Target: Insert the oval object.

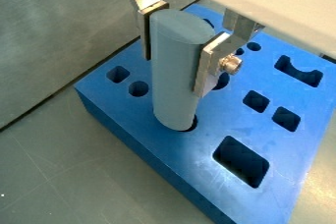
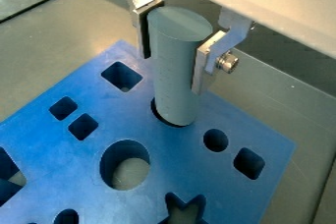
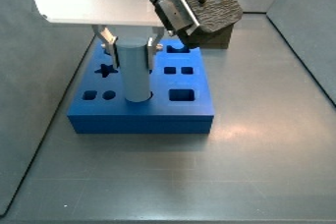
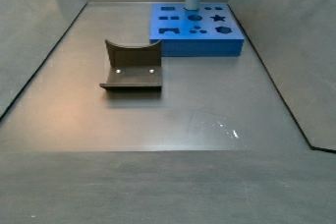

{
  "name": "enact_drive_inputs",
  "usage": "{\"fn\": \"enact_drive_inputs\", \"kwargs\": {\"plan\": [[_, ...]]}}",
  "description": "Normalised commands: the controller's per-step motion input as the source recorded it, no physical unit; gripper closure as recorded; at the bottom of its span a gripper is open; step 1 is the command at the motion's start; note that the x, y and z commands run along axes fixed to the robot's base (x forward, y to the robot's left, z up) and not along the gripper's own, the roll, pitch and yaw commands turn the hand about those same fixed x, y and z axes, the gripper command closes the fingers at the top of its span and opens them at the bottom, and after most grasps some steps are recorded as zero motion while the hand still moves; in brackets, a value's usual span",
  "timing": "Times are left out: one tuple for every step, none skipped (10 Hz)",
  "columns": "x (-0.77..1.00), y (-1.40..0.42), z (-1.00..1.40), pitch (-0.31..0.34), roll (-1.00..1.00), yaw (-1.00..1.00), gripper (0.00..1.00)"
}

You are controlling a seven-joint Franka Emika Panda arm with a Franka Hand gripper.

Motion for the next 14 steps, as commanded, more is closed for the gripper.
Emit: {"fn": "enact_drive_inputs", "kwargs": {"plan": [[0.00, 0.00, -0.42, -0.083, 0.13, 0.00, 1.00], [0.00, 0.00, -0.43, -0.097, 0.12, 0.00, 1.00], [0.07, 0.00, -0.45, -0.104, 0.05, 0.00, 1.00], [0.13, 0.00, -0.46, -0.074, 0.07, 0.00, 1.00], [0.12, 0.00, -0.45, -0.051, 0.11, 0.00, 1.00], [0.05, 0.00, -0.47, -0.051, 0.16, 0.00, 1.00], [0.00, 0.00, -0.50, -0.076, 0.16, 0.00, 1.00], [0.00, 0.00, -0.52, -0.106, 0.14, 0.00, 1.00], [0.00, 0.00, -0.54, -0.139, 0.12, 0.00, 1.00], [-0.07, 0.00, -0.51, -0.219, 0.08, -0.01, 1.00], [-0.11, 0.00, -0.53, -0.279, 0.04, -0.04, 1.00], [-0.16, 0.00, -0.53, -0.339, 0.00, -0.04, 1.00], [-0.19, 0.00, -0.46, -0.350, 0.00, -0.01, 1.00], [-0.12, 0.01, -0.39, -0.326, -0.03, 0.00, 1.00]]}}
